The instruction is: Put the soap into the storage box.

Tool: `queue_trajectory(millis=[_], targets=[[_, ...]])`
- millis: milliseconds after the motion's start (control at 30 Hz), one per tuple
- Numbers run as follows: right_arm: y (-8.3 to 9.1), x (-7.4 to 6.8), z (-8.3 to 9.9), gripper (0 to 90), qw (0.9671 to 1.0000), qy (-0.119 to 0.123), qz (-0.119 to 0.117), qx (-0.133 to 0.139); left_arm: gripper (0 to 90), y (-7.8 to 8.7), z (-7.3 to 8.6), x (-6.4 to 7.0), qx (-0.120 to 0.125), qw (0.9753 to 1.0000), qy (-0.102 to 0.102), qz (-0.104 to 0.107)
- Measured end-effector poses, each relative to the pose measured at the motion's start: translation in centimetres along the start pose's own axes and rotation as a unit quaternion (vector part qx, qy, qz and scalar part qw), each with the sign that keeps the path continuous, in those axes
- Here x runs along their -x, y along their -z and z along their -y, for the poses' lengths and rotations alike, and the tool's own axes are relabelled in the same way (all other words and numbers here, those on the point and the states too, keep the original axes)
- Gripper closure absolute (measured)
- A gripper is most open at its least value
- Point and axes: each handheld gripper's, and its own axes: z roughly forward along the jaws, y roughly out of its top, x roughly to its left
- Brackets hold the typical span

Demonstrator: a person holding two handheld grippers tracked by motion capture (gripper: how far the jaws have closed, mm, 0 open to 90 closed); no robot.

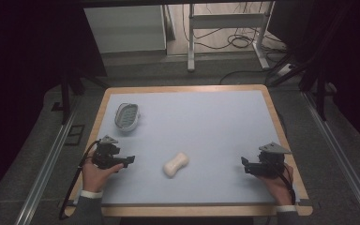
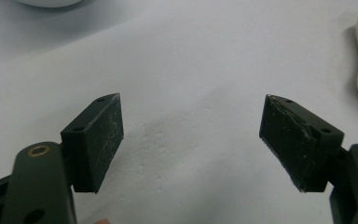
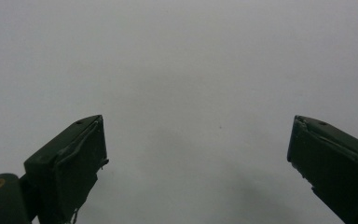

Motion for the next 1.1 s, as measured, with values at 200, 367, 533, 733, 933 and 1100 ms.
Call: queue_trajectory(millis=[200,367,533,733,933,1100], targets=[[0.2,0.1,0.0,5.6,1.0,-0.002,-0.003,0.003,21.9,0.0,0.0,0.1,0.0,1.0,-0.001,0.002],[0.3,0.1,0.1,5.6,1.0,-0.003,-0.003,-0.002,21.9,0.2,0.1,0.2,0.002,1.0,-0.001,0.001],[0.6,0.3,0.0,5.6,1.0,-0.006,-0.005,0.003,22.1,0.4,0.1,0.2,0.004,1.0,0.001,-0.005],[0.4,0.3,0.2,5.9,0.9999,-0.001,-0.006,0.011,22.5,0.5,0.1,0.3,0.014,0.9996,0.007,-0.025],[0.2,0.4,0.4,5.9,0.9999,0.002,-0.009,0.006,22.4,0.8,0.1,0.5,0.013,0.9996,0.006,-0.025],[0.6,0.6,0.5,6.0,1.0,-0.001,-0.001,0.008,22.2,1.3,-0.1,0.8,0.021,0.9997,-0.004,-0.013]])
